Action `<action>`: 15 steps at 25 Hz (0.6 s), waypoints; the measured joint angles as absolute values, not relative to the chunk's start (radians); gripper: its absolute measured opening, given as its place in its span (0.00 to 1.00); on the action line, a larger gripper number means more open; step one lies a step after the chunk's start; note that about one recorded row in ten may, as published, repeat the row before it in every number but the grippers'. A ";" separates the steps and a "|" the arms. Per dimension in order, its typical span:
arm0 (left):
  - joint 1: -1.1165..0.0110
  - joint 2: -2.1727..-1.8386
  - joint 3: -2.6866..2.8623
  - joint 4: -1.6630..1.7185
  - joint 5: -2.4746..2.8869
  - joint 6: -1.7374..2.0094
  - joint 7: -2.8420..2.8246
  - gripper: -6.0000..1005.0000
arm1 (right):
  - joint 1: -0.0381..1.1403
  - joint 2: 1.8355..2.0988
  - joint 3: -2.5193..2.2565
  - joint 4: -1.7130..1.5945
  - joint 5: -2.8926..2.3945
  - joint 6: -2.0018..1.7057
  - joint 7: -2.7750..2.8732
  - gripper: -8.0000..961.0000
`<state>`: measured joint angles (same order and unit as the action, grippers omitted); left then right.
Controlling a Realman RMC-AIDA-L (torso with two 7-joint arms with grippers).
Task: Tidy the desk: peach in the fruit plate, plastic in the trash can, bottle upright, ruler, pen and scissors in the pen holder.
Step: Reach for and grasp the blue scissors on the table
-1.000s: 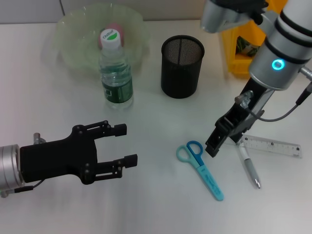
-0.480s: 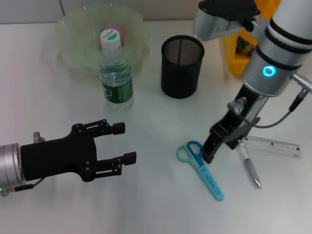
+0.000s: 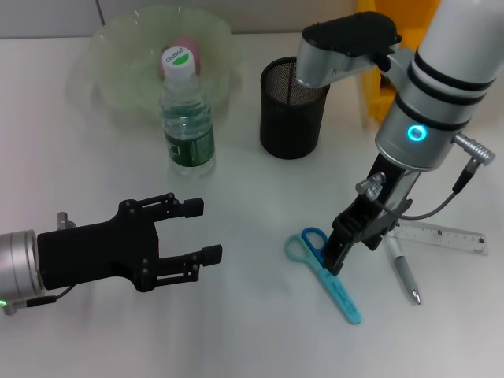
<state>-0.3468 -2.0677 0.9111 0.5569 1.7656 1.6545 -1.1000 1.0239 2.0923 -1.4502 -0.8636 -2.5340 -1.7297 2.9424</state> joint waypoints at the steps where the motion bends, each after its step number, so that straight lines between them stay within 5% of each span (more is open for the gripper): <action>1: -0.347 -2.067 0.910 0.557 1.766 1.654 -1.100 0.75 | 1.025 2.092 -1.454 -0.865 -2.533 -1.729 2.945 0.79; 15: -0.311 -2.049 0.891 0.569 1.759 1.661 -1.054 0.75 | 1.017 2.092 -1.507 -0.861 -2.484 -1.704 2.954 0.79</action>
